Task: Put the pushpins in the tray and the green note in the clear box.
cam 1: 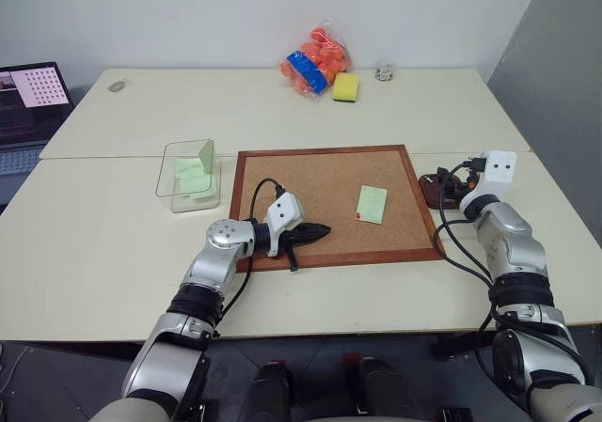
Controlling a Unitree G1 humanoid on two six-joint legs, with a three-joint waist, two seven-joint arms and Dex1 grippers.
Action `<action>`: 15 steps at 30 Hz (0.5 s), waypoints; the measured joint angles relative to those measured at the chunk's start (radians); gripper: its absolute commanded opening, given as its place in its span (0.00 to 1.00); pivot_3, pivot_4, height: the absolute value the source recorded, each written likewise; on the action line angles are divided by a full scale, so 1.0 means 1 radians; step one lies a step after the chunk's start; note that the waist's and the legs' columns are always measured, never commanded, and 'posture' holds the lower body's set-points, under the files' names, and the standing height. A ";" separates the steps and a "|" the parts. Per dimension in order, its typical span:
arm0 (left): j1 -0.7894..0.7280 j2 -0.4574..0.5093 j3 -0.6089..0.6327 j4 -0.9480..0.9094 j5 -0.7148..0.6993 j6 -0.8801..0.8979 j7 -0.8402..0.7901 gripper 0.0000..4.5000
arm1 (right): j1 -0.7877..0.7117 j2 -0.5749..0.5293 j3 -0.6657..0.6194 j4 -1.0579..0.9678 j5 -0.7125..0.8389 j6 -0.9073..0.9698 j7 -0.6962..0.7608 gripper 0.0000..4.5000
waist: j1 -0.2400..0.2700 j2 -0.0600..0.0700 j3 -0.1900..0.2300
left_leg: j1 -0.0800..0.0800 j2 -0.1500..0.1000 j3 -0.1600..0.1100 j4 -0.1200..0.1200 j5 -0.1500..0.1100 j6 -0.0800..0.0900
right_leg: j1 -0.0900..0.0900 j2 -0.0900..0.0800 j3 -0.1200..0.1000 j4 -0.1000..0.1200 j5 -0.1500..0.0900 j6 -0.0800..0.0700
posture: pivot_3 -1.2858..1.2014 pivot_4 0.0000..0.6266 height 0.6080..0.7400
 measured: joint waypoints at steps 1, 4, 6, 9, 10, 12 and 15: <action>0.000 0.000 0.000 0.000 0.000 0.000 0.000 0.00 | 0.000 0.001 0.000 -0.003 0.002 0.000 0.001 0.99 | 0.000 0.000 0.000 | 0.000 0.000 0.000 0.000 0.000 0.000 | 0.000 0.000 0.000 0.000 0.000 0.000 | 0.52 0.24 1.00; 0.000 0.000 0.000 0.000 0.000 0.000 -0.002 0.00 | 0.009 0.003 0.001 -0.028 0.004 0.000 0.016 0.99 | 0.000 0.000 0.000 | 0.000 0.000 0.000 0.000 0.000 0.000 | 0.000 0.000 0.000 0.000 0.000 0.000 | 0.52 0.24 1.00; 0.000 0.000 0.000 0.000 0.000 0.000 -0.005 0.00 | 0.022 0.006 0.004 -0.058 0.005 0.000 0.037 0.99 | 0.000 0.000 0.000 | 0.000 0.000 0.000 0.000 0.000 0.000 | 0.000 0.000 0.000 0.000 0.000 0.000 | 0.52 0.24 1.00; 0.000 0.000 0.000 0.000 0.000 0.000 -0.006 0.00 | 0.082 0.001 0.058 -0.170 0.014 -0.001 0.140 0.99 | 0.000 0.000 0.000 | 0.000 0.000 0.000 0.000 0.000 0.000 | 0.000 0.000 0.000 0.000 0.000 0.000 | 0.52 0.24 1.00; 0.000 0.000 0.000 0.000 0.000 0.000 -0.006 0.00 | 0.099 -0.004 0.082 -0.201 0.015 -0.001 0.179 0.99 | 0.000 0.000 0.000 | 0.000 0.000 0.000 0.000 0.000 0.000 | 0.000 0.000 0.000 0.000 0.000 0.000 | 0.52 0.24 1.00; 0.000 -0.001 0.000 0.000 0.000 0.000 -0.006 0.00 | 0.166 -0.018 0.140 -0.311 0.036 0.012 0.283 0.99 | 0.000 0.000 0.000 | 0.000 0.000 -0.001 0.000 0.000 0.000 | 0.000 0.000 -0.001 -0.001 0.000 0.000 | 0.52 0.24 1.00; 0.000 -0.001 -0.001 -0.001 0.000 0.001 -0.005 0.00 | 0.231 -0.025 0.176 -0.425 0.083 0.064 0.369 0.99 | 0.001 0.000 0.000 | 0.000 0.000 -0.001 0.000 0.000 0.000 | 0.000 0.000 -0.001 0.000 0.000 0.000 | 0.52 0.24 1.00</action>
